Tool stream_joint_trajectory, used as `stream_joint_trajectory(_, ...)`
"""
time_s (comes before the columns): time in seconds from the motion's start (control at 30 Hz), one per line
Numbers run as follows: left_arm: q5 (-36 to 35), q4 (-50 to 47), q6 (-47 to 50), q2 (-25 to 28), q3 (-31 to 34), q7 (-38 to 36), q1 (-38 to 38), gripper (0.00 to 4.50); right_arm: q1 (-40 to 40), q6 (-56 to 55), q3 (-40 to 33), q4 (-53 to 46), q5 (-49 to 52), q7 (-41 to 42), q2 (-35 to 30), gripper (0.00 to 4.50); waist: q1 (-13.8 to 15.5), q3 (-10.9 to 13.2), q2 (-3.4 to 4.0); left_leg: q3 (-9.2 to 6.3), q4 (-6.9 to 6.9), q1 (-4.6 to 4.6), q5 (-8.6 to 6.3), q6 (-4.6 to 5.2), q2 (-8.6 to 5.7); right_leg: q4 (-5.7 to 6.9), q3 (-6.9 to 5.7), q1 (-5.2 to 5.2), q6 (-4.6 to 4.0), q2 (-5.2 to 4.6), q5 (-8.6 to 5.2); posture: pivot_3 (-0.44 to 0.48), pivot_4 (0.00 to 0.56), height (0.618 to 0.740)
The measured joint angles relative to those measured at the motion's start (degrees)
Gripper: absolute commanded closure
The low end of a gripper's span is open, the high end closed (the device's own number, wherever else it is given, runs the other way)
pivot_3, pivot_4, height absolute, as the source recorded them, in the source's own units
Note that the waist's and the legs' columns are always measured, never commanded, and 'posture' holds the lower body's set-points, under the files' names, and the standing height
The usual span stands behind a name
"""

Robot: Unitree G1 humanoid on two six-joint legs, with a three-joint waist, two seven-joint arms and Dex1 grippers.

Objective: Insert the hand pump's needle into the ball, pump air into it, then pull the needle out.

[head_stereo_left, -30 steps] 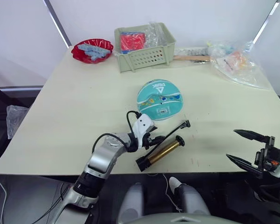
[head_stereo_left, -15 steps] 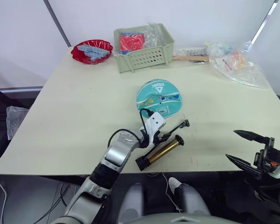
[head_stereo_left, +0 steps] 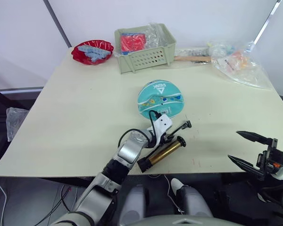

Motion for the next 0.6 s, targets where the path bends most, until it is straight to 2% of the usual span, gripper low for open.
stream_joint_trajectory(0.07, 0.07, 0.14, -0.25, -0.05, 0.04, -0.07, 0.00, 2.74, 0.18, -0.06, 0.00, 0.00, -0.02, -0.20, 0.15, 0.00, -0.03, 0.00, 0.00, 0.00, 0.00, 0.00, 0.00, 0.00, 0.00, 0.00, 0.00, 0.00, 0.00, 0.00, 0.00, 0.000, 0.150, 0.738)
stream_joint_trajectory(0.17, 0.19, 0.14, -0.65, 0.07, 0.06, -0.89, 0.03, 4.16, 0.24, -0.17, 0.00, 0.00, -0.05, -0.41, 0.55, 0.00, -0.04, 0.00, 0.00, 0.01, 0.00, 0.00, 0.00, 0.00, 0.01, 0.00, 0.00, -0.01, -0.03, 0.00, -0.02, 0.000, 0.150, 0.738)
stream_joint_trajectory(0.2, 0.16, 0.14, -0.73, 0.11, 0.06, -1.32, 0.03, 4.44, 0.25, -0.21, 0.00, 0.00, -0.06, -0.43, 0.57, 0.00, -0.03, 0.00, 0.00, 0.01, 0.00, 0.00, 0.00, 0.00, 0.01, 0.00, 0.00, -0.01, -0.04, 0.00, -0.02, 0.000, 0.150, 0.738)
stream_joint_trajectory(0.4, 0.28, 0.16, -2.44, 0.45, -0.16, -3.34, 0.34, 4.44, 0.48, -0.25, 0.01, -0.25, -0.49, -1.88, 1.53, 0.00, -0.05, 0.00, 0.01, 0.01, -0.01, -0.01, 0.00, 0.00, 0.01, 0.00, 0.01, -0.02, -0.06, 0.00, -0.04, 0.000, 0.150, 0.738)
stream_joint_trajectory(0.6, -1.51, 0.42, -10.42, -0.30, 1.08, -6.68, 0.41, 4.44, 0.73, 2.44, 1.54, -3.38, -1.66, -10.44, 4.44, 0.00, -0.03, 0.01, 0.02, 0.02, -0.01, -0.03, 0.00, 0.00, 0.02, 0.00, 0.02, -0.04, -0.19, -0.01, -0.11, 0.000, 0.150, 0.738)
